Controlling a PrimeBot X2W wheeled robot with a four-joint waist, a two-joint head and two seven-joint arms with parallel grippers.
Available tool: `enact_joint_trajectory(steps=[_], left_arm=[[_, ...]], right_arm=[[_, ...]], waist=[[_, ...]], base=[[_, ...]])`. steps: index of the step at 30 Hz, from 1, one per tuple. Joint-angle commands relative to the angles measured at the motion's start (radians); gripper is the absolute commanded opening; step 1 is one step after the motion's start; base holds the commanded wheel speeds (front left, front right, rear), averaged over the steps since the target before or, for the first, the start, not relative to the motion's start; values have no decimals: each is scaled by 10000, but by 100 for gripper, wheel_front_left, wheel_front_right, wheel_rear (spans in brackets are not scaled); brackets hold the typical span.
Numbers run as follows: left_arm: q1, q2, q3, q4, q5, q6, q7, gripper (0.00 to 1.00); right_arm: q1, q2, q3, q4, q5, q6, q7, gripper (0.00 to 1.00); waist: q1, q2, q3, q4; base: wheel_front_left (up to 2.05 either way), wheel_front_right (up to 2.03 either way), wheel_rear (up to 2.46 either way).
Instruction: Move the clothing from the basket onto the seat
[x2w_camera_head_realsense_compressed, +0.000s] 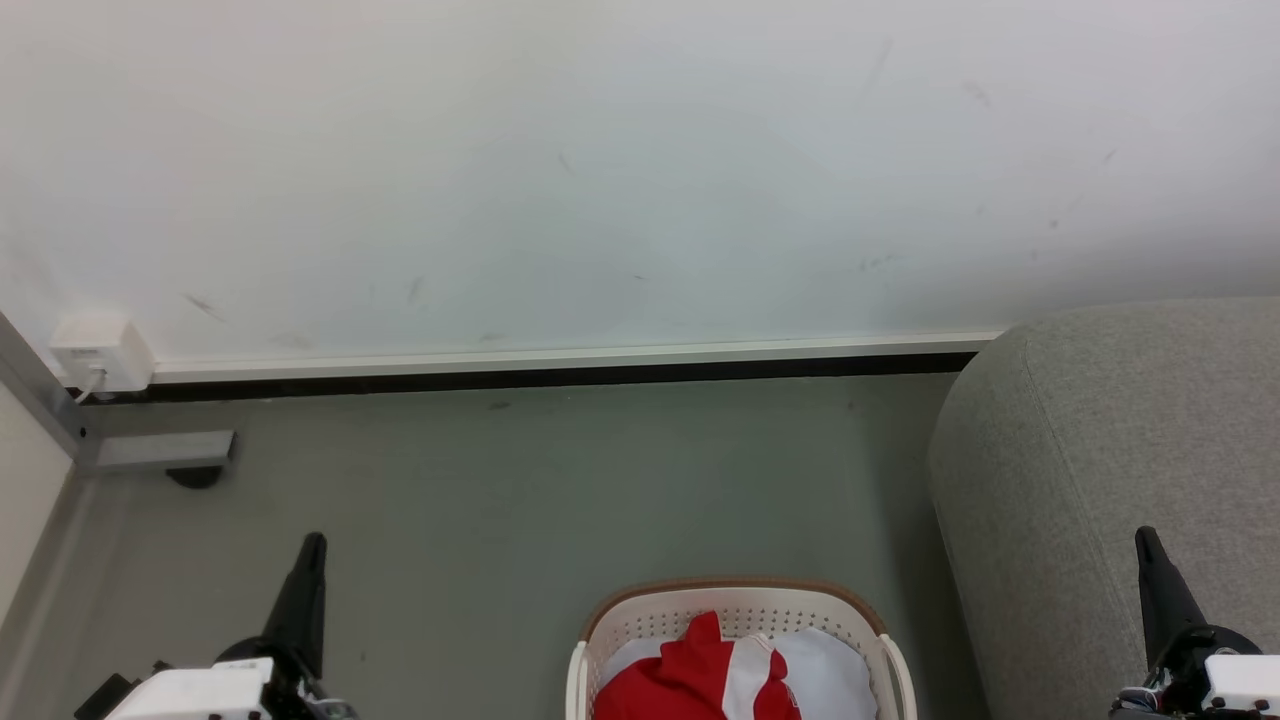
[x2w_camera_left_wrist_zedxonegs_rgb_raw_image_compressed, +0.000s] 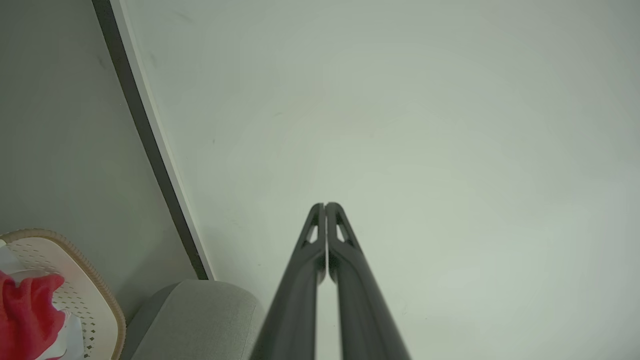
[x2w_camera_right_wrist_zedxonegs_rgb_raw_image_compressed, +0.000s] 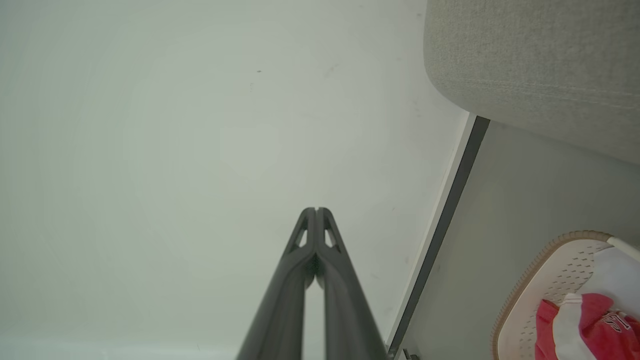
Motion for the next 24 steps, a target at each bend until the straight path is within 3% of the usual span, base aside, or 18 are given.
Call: enact_joint_trajectory(steps=[1, 20, 21, 24], left_arm=[[-71, 67, 15, 8, -126, -23, 27, 0], [-71, 67, 12, 5, -126, -23, 27, 0], [0, 0, -3, -2, 1, 0, -1, 100], [184, -78, -33, 211, 19, 4, -12, 100]], right_arm=[[-52, -56, -37, 0, 5, 79, 24, 0], [-52, -56, -37, 0, 5, 79, 24, 0], [0, 0, 0, 0, -1, 0, -1, 100], [178, 92, 28, 202, -4, -17, -15, 100]], waist=[[0, 0, 0, 0], [0, 0, 0, 0], [0, 0, 0, 0], [0, 0, 1, -1]], base=[[0, 0, 0], [0, 0, 0], [0, 0, 0], [0, 0, 0]])
